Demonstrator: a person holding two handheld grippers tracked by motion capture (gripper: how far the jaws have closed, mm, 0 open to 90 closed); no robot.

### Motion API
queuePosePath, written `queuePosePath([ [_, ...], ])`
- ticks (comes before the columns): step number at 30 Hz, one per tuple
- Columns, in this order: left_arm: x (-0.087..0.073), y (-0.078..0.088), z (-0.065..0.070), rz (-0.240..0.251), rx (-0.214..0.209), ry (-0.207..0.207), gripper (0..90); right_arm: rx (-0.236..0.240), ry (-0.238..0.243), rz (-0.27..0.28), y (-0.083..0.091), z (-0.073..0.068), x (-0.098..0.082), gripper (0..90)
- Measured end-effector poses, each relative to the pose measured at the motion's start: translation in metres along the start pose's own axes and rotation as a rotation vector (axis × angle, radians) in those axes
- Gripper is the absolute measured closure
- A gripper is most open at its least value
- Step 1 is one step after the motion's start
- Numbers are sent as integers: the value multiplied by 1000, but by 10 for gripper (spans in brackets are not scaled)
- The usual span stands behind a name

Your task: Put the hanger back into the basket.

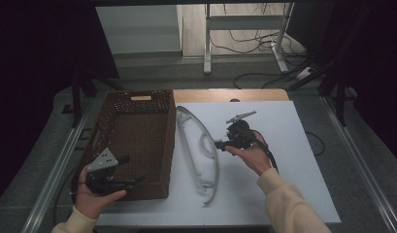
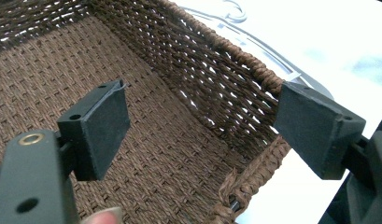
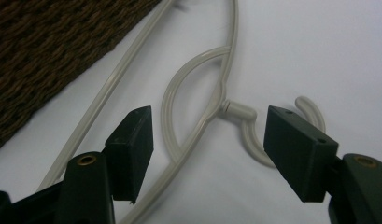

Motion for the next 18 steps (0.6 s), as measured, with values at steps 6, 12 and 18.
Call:
queuePosePath([
  [6,0,1,-1,3,1,2,180,-25,-13,-37,-22,4,13,362],
  [12,1,3,-2,8,1,3,180,-52,-13,-80,-44,7,21,395],
  [18,0,2,-2,4,-1,4,180,-82,-5,-120,-66,9,27,435],
])
Point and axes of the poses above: each handheld gripper's, and its own axes: y roughly backward along the jaws, x roughly out of its top, z roughly to its right, the point moved 4 cm from there along -y, roughly forward along the jaws, and after that the axes turned 7 degrees about z, right-handed, at the moved point
